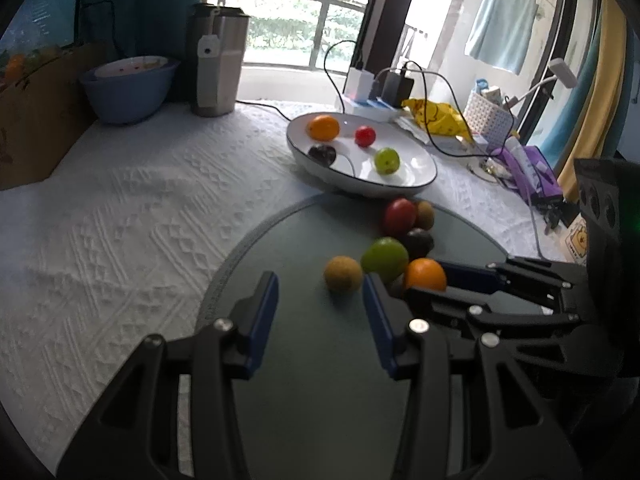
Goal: Organize fruits
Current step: 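Return to the tray and grasp the tangerine with the right tool, then grasp the brown kiwi fruit with the left tool while the right tool holds the tangerine, then carry the kiwi fruit and tangerine onto the plate and release both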
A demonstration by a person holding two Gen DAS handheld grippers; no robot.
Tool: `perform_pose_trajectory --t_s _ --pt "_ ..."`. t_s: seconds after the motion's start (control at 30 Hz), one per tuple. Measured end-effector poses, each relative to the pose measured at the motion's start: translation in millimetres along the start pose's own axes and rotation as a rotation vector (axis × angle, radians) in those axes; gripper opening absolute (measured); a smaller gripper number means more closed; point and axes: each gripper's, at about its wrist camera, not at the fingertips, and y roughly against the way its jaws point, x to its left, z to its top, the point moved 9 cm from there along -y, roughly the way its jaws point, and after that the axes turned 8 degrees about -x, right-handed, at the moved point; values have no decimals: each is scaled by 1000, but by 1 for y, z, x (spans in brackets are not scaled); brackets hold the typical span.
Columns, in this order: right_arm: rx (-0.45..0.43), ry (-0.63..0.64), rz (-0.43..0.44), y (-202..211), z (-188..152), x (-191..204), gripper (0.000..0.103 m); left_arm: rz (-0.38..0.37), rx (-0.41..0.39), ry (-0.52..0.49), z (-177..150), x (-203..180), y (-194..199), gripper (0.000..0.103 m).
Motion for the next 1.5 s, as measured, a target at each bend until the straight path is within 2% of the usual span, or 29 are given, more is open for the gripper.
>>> perform_pose_trajectory --t_s 0.37,0.57,0.63,0.7,0.93,1.5 --pt "-50 -1 22 18 6 -12 39 40 63 -31 -3 -7 -24 46" --pt "-78 -13 14 29 14 -24 39 56 71 -56 -1 -11 -31 45" --pt "-85 -16 11 31 16 -27 39 49 70 -75 -1 -15 -32 38" --pt "-91 -18 6 34 18 -31 39 45 73 -92 -2 -18 -33 26" --pt "-103 -25 -9 38 24 -43 39 31 66 -102 2 -24 -30 26" --pt "-137 -27 -22 43 45 -62 39 -2 12 -136 34 -46 -23 26"
